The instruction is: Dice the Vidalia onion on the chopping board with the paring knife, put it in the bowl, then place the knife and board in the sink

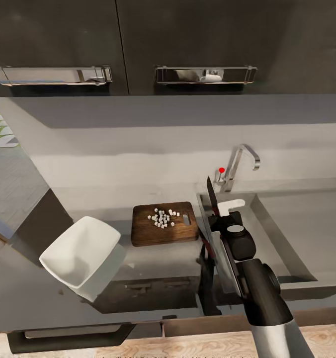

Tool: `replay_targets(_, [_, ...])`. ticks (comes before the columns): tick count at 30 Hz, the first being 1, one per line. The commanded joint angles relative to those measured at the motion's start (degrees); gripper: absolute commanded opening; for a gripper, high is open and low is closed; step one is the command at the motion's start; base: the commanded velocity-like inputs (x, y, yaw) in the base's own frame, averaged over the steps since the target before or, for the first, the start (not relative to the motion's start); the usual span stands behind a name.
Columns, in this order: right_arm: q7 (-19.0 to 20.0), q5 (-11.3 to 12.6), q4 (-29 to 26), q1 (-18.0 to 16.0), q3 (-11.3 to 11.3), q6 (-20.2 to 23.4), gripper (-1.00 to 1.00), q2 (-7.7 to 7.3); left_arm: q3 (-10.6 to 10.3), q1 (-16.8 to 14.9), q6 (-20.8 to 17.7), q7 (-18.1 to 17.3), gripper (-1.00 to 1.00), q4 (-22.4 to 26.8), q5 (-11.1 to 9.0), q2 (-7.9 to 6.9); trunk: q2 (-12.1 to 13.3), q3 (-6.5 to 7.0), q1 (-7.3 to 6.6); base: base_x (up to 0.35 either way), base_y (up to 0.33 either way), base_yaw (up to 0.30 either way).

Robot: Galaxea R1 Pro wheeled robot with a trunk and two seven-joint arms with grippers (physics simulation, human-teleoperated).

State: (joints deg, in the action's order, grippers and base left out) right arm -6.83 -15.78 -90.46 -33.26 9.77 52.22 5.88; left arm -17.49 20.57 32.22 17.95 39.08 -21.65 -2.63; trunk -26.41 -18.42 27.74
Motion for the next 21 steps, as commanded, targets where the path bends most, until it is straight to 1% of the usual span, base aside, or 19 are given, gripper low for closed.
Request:
replay_targets(1, [-0.47,0.42,-0.01,-0.05,0.1,0.25,-1.0,-0.03,-0.44,0.0,0.12,0.53,1.0,0.12,-0.25,-0.09,-0.1,-0.08,0.01,-0.216,-0.153,0.0])
replay_targets(8, [-0.56,0.48,0.46,-0.05,0.23,0.25,-1.0,-0.15,-0.44,0.0,0.12,0.58,1.0,0.19,-0.24,-0.09,-0.1,-0.08,0.01,-0.254,-0.184,0.0])
replay_targets(10, [-0.56,0.51,0.8,-0.05,-0.35,0.25,-1.0,-0.16,-0.44,0.0,0.12,0.57,1.0,0.2,-0.24,-0.09,-0.1,-0.08,0.01,-0.236,-0.194,0.0])
replay_targets(12, [-0.56,0.56,2.98,-0.05,-1.41,0.08,-1.0,-0.16,-0.44,0.0,0.12,0.59,1.0,0.21,-0.24,-0.09,-0.1,-0.08,0.01,-0.087,-0.206,0.0])
replay_targets(13, [-0.55,0.57,5.07,-0.05,-1.63,-0.93,-1.0,-0.13,-0.44,0.0,0.12,0.59,1.0,0.21,-0.24,-0.09,-0.1,-0.08,0.01,-0.03,-0.21,0.0])
replay_targets(14, [-0.59,0.57,7.42,-0.05,-1.76,-3.08,-1.0,-0.04,-0.44,0.0,0.12,0.6,1.0,0.21,-0.24,-0.09,-0.1,-0.08,0.01,-0.015,-0.21,0.0])
replay_targets(17, [-0.84,0.58,14.57,-0.05,-2.32,-11.21,-1.0,0.34,-0.44,0.0,0.12,0.6,1.0,0.21,-0.24,-0.09,-0.1,-0.08,0.01,-0.005,-0.189,0.0])
replay_targets(18, [-0.87,0.6,16.62,-0.05,-3.2,-13.17,-1.0,0.39,-0.44,0.0,0.12,0.6,1.0,0.21,-0.24,-0.09,-0.1,-0.08,0.01,-0.001,-0.079,0.0])
replay_targets(19, [-0.89,0.63,17.92,-0.05,-4.57,-14.68,-1.0,0.45,-0.44,0.0,0.12,0.6,1.0,0.21,-0.24,-0.09,-0.1,-0.08,0.01,-0.001,-0.04,0.0])
replay_targets(21, [-0.83,0.7,18.88,-0.05,-6.56,-15.92,-1.0,0.51,-0.44,0.0,0.12,0.6,1.0,0.21,-0.24,-0.09,-0.1,-0.08,0.01,0.0,-0.019,0.0])
